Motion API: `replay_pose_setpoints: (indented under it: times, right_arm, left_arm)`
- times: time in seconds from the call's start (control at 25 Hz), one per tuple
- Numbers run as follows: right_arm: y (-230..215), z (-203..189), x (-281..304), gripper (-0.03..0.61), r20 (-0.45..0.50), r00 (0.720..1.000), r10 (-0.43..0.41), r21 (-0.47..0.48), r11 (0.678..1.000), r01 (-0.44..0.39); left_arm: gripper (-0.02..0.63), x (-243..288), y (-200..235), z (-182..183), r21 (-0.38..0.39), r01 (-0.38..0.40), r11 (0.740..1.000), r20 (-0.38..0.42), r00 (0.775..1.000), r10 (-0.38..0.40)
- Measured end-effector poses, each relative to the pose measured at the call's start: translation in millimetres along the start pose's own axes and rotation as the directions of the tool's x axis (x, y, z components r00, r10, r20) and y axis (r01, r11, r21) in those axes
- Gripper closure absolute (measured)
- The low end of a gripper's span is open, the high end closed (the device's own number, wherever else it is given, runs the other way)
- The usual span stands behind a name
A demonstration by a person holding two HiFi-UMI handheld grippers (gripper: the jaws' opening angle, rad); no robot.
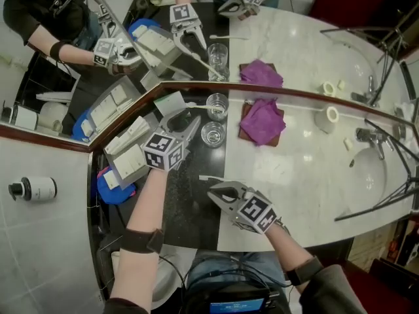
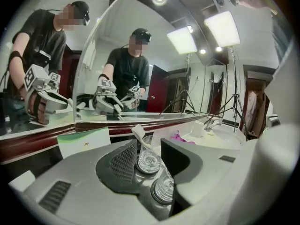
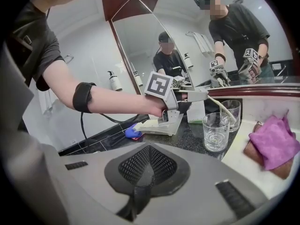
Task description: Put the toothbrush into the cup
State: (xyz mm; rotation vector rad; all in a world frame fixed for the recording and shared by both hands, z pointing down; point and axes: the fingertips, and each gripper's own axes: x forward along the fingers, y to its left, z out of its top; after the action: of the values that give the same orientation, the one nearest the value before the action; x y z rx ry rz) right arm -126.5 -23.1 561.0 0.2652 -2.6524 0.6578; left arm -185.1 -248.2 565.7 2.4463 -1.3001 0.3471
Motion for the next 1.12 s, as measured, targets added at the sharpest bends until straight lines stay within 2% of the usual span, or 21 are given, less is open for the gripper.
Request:
replay_pose_setpoints:
  times: [0.16,0.32,0.6,0.92,1.12]
  right_arm:
    - [1,12,-24,0.56,-0.001,1.0,-0.014,-0.042,0.999,0.014]
    - [11,16,-51,0.56,0.002,0.999,-0.033,-0.061,0.998,0.033]
    - [5,21,-96,0.56,0.021,0.997,-0.074,-0.107,0.991,0.076]
    - [1,13,-141,0.56,0.005,0.993,-0.118,-0.145,0.982,0.117]
    - [-3,1,-156,0.56,-0.019,0.989,-0.145,-0.166,0.976,0.14]
  left_arm:
    - [0.459,-33,-15,9,-0.039,-0.061,0.997,0.008,0.998,0.061]
    - [0.468,-76,-49,16,-0.062,-0.088,0.994,0.028,0.996,0.09]
    - [0.608,-140,-103,31,-0.05,-0.166,0.985,0.072,0.983,0.169]
    - [0.612,-180,-162,4,-0.091,-0.203,0.975,0.05,0.977,0.208]
    - [0.612,-190,-185,-11,-0.086,-0.209,0.974,0.036,0.976,0.213]
